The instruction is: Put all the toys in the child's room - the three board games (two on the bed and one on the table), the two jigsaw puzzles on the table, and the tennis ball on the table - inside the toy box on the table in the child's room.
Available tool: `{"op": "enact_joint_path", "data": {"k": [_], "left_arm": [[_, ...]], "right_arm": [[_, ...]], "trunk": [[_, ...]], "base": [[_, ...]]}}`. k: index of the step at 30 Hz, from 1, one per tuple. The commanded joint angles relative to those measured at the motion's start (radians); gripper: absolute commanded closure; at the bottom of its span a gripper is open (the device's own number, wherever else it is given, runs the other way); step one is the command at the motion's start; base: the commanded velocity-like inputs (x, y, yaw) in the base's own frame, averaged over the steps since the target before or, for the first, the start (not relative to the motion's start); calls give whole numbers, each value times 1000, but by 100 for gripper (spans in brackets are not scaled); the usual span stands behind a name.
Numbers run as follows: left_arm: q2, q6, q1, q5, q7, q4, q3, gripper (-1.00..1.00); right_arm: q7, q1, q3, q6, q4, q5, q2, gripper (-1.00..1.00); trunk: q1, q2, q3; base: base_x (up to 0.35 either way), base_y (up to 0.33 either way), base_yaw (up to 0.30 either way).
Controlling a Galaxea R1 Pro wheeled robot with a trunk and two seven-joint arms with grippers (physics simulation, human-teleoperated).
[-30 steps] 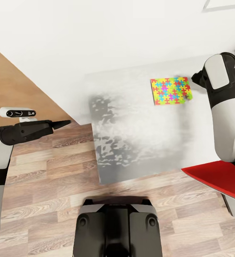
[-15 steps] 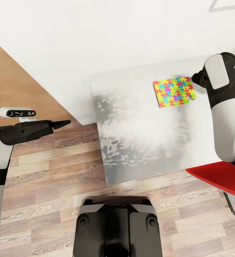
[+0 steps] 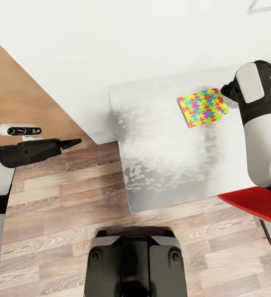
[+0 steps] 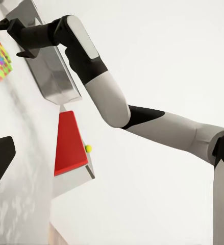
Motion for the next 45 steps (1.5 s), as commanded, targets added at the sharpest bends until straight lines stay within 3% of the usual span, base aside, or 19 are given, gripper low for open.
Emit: {"op": "enact_joint_path", "data": {"k": [1, 45], "left_arm": [[0, 11, 0, 0, -3, 0, 0, -100], [0, 11, 0, 0, -3, 0, -1, -100]], "right_arm": [[-7, -1, 6, 6, -1, -7, -1, -100], [-7, -1, 6, 8, -1, -8, -1, -100]], "trunk": [[1, -2, -1], [1, -2, -1]], "base": [[-20, 99, 0], [-7, 60, 0]]}}
